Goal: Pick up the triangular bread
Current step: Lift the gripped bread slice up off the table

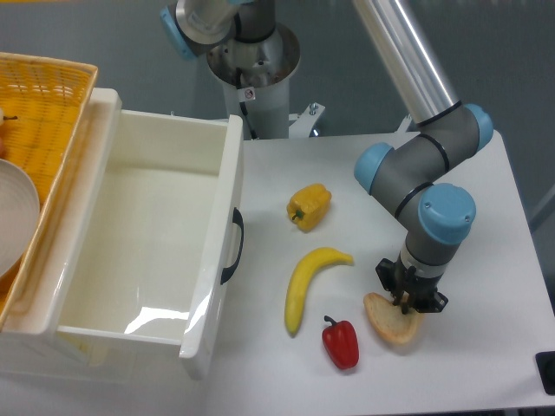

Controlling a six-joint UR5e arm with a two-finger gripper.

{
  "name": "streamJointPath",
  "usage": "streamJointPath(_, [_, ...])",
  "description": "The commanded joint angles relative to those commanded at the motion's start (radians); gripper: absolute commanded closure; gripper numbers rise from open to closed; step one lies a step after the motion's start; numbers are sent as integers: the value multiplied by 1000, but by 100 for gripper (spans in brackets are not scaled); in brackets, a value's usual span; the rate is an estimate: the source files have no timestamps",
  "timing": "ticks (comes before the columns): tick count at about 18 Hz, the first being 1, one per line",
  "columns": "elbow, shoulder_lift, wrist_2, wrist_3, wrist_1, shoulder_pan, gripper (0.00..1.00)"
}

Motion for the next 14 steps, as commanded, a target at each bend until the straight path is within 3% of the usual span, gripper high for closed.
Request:
streamJointPath(4, [6,32,5,3,-37,8,100])
streamJointPath(11, [106,63,58,14,-274,15,100])
streamJointPath(14, [198,54,83,41,-415,17,100])
